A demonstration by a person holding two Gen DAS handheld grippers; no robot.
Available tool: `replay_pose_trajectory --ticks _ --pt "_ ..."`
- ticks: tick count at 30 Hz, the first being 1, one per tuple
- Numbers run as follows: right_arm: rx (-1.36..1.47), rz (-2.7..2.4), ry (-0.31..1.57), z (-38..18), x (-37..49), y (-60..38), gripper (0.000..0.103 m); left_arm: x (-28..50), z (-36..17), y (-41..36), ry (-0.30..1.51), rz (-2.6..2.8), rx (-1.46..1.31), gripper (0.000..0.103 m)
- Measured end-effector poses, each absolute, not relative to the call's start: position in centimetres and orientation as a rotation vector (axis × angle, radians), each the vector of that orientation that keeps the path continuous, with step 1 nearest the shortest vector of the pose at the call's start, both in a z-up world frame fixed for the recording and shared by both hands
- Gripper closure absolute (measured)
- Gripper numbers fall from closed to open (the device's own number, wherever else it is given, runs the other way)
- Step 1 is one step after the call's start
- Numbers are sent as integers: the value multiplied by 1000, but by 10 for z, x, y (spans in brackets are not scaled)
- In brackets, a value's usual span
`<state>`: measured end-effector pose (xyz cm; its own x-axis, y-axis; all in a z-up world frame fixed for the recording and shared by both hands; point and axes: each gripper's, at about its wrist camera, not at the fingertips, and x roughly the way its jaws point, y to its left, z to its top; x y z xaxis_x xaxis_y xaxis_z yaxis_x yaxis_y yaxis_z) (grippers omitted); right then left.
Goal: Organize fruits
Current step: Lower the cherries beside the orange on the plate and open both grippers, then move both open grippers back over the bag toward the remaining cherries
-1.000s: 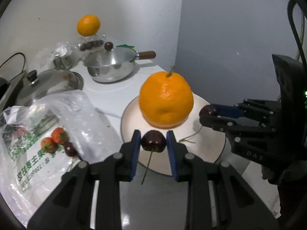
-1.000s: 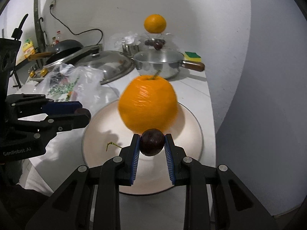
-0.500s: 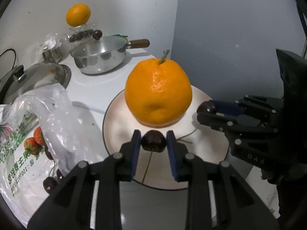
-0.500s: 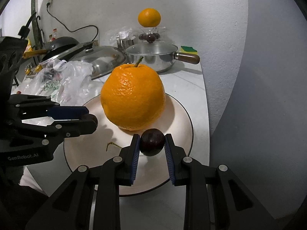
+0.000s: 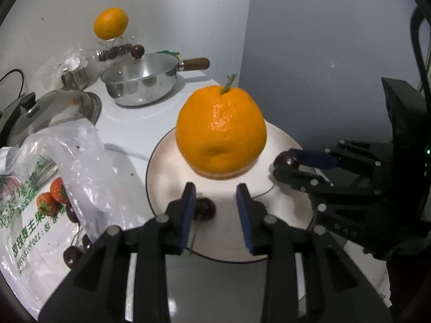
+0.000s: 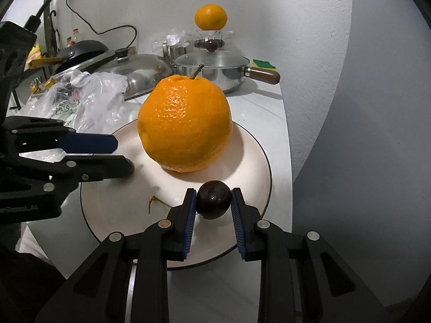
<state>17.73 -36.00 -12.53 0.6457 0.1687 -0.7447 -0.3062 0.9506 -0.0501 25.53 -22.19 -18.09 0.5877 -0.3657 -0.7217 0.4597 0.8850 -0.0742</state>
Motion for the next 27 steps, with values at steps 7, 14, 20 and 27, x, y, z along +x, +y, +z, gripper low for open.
replay_pose_trajectory --ticks 7,14,20,27 --pt "-187 248 823 -120 174 -357 72 244 -170 -209 784 -469 112 69" --pt "-198 224 801 -109 169 -351 70 232 -160 -192 757 -458 94 61" --pt "-207 201 781 -98 164 -343 70 224 -152 -172 731 -443 60 45" --pt "-216 192 752 -84 158 -329 70 212 -143 -147 703 -424 39 45"
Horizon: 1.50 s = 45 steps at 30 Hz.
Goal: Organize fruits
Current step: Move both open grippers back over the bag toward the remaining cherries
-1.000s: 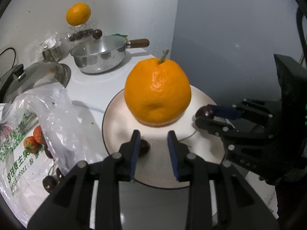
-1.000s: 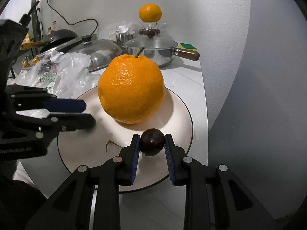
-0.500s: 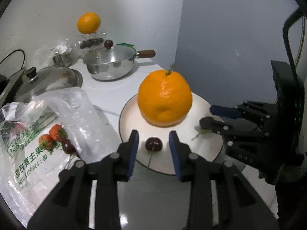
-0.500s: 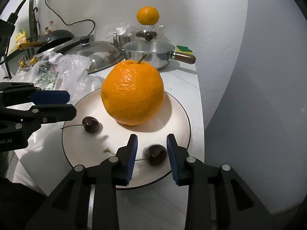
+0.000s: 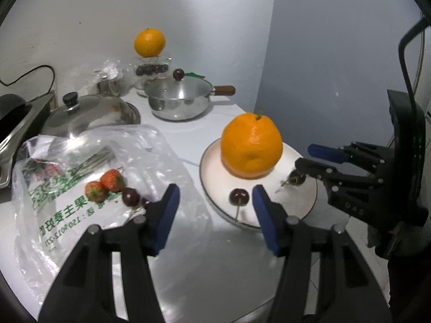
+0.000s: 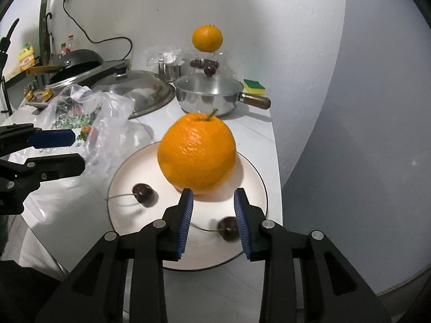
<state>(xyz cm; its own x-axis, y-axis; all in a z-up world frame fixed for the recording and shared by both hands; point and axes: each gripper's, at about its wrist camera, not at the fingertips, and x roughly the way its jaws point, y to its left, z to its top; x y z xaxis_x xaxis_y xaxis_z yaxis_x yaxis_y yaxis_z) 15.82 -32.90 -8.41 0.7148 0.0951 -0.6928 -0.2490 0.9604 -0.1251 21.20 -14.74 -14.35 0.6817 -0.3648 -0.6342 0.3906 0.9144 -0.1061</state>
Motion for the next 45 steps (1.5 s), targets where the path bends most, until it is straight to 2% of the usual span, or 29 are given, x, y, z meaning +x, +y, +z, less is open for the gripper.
replay_pose_trajectory --ticks 19,45 --pt "-251 283 718 -66 151 -255 70 189 -142 -71 672 -327 -18 45" --pt "-311 441 766 -85 165 -158 70 189 -166 6 695 -232 -106 45"
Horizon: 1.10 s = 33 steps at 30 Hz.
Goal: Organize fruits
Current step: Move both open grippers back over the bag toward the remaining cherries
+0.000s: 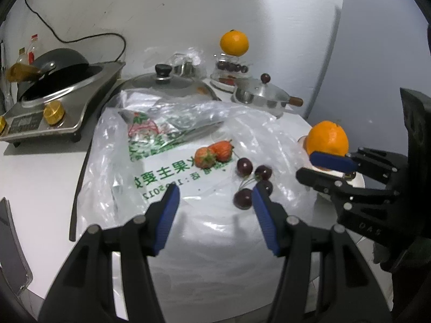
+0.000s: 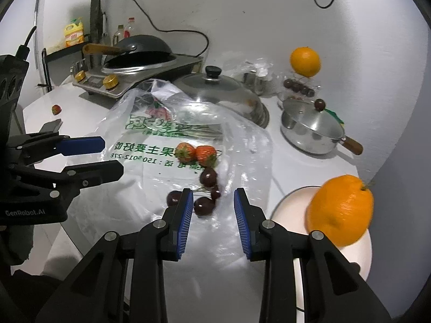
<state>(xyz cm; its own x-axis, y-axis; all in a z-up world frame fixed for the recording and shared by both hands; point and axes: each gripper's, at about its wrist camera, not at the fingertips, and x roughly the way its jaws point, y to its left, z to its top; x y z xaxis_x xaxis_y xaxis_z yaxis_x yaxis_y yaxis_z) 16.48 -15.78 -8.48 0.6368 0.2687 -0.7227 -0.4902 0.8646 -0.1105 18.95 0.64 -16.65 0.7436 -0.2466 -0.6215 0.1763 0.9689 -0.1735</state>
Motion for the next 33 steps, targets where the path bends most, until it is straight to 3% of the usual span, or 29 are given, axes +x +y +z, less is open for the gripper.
replay_pose_trajectory --ticks 33 --pt "-116 417 982 -142 211 -156 67 206 -187 17 744 -228 -110 45"
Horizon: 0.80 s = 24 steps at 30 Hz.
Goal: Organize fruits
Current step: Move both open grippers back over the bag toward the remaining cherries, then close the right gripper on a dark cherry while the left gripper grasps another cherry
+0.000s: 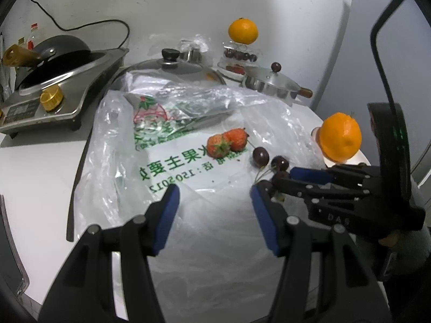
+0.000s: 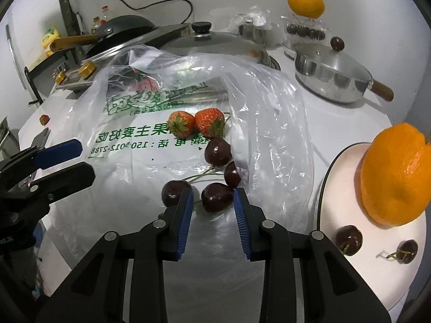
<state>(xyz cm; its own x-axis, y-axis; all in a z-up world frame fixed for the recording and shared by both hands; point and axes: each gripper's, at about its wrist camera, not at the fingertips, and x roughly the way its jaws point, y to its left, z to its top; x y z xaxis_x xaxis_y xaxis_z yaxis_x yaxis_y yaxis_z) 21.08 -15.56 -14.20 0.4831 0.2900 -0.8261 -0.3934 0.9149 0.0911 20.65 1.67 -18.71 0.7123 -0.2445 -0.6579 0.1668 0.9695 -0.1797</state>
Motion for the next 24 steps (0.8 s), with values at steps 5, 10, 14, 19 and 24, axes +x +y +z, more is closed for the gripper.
replay_pose_trajectory --ticks 5,10,14,19,24 --pt "-88 423 987 -143 216 -158 64 208 -187 14 746 -232 -103 45" --pt "-68 447 988 -144 219 -159 64 209 -188 11 750 -235 -95 44" --pt "-86 463 974 -145 217 -157 70 210 -189 8 758 -232 -89 44" --pt "-99 467 953 -144 213 -159 74 213 -190 2 768 -233 -77 44" --pt "-102 503 907 -133 203 -164 74 217 -193 -3 782 -228 -69 44"
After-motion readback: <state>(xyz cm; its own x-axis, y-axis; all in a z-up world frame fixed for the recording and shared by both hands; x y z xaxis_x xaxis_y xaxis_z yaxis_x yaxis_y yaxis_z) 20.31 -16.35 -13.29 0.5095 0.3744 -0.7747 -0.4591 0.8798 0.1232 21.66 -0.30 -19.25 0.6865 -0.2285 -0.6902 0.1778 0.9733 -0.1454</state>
